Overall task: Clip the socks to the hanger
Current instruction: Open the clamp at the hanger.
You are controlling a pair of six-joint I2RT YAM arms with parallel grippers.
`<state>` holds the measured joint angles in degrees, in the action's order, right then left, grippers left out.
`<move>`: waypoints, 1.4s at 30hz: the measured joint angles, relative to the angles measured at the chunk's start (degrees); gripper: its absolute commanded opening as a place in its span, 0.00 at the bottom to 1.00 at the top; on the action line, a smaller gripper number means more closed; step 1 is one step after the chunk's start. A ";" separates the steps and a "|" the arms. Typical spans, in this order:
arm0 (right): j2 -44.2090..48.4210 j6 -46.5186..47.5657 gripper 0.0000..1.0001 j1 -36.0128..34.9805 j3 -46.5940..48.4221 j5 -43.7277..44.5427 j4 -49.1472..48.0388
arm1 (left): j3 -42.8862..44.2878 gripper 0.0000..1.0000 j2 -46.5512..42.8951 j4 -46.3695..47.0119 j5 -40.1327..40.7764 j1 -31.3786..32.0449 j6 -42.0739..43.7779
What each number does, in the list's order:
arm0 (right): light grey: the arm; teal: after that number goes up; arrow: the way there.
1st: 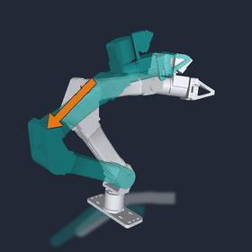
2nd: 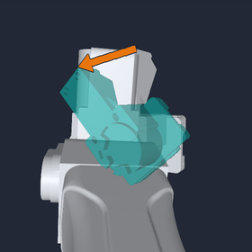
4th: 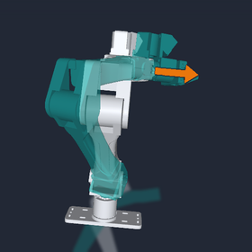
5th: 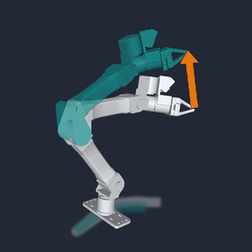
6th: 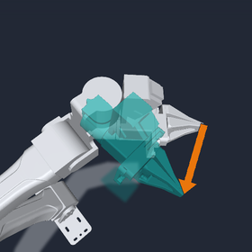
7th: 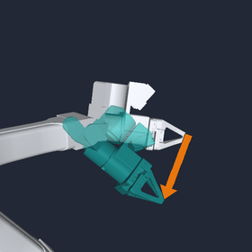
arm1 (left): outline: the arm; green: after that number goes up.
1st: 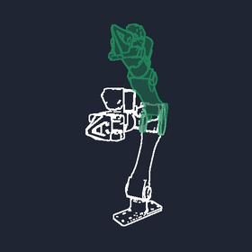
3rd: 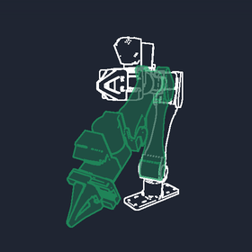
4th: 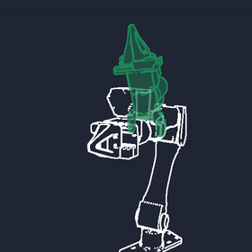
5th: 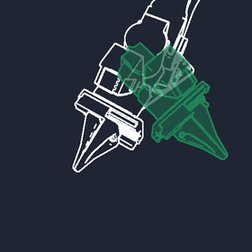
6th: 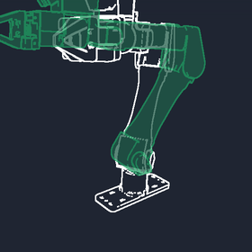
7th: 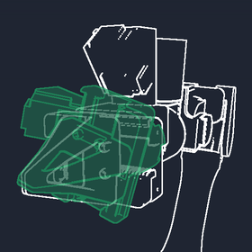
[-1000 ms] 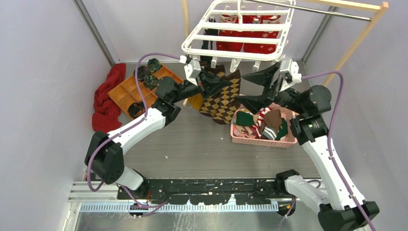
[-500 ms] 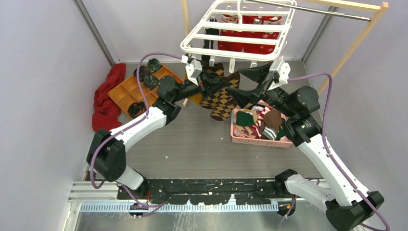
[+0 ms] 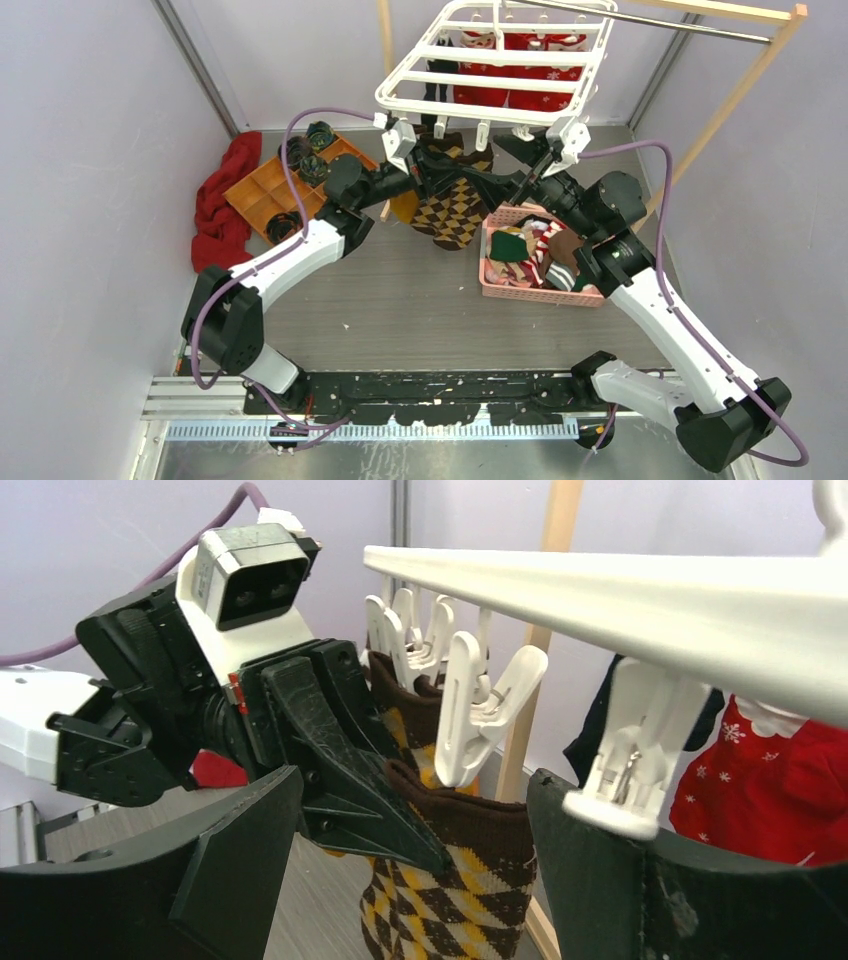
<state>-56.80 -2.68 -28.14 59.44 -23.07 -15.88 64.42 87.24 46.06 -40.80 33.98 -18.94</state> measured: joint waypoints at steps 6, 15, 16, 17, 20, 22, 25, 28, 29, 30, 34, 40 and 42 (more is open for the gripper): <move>-1.25 -0.26 0.88 -0.04 0.02 2.08 -1.66 | 0.00 0.00 0.55 0.02 -0.07 -0.68 -0.20; -2.62 -1.79 0.88 -0.04 0.02 2.99 -5.38 | 0.09 0.00 2.08 0.02 -0.50 -1.33 -0.52; -2.97 -2.14 0.88 -0.04 0.02 3.26 -6.01 | 0.15 0.00 2.29 0.02 -0.59 -1.40 -0.61; -3.28 -2.49 0.88 -0.04 0.02 3.58 -6.58 | 0.20 0.00 2.54 0.04 -0.66 -1.46 -0.66; -4.22 -3.58 0.88 -0.04 0.02 4.52 -7.89 | 0.28 0.00 3.15 0.11 -0.83 -1.51 -0.94; -4.87 -4.15 0.88 -0.04 0.02 5.14 -8.98 | 0.28 0.00 3.43 0.11 -0.87 -1.53 -1.38; -5.86 -5.22 0.87 -0.04 0.02 5.84 -10.60 | 0.33 0.00 3.65 0.17 -0.90 -1.55 -1.68; -6.71 -5.97 0.87 -0.04 0.04 6.27 -12.26 | 0.98 0.00 4.00 0.13 -0.94 -1.75 -1.70; -7.02 -6.29 0.87 -0.04 0.04 6.38 -12.87 | 1.27 0.00 4.07 0.13 -0.92 -1.84 -1.73; -7.23 -6.56 0.87 -0.04 0.07 6.51 -13.31 | 1.42 0.00 4.09 0.15 -0.92 -1.88 -1.73; -7.61 -7.15 0.84 -0.04 0.09 6.97 -14.56 | 2.05 0.00 4.17 0.22 -1.01 -2.14 -1.88; -7.89 -8.48 0.79 -0.07 0.15 7.34 -16.57 | 2.21 0.00 4.48 0.31 -1.09 -2.23 -1.97; -8.09 -8.87 0.77 -0.11 0.15 7.43 -17.18 | 2.21 0.00 4.66 0.28 -1.09 -2.23 -2.03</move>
<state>-64.88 -11.55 -28.25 59.59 -15.64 -33.06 66.63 91.90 46.35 -41.89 31.75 -20.97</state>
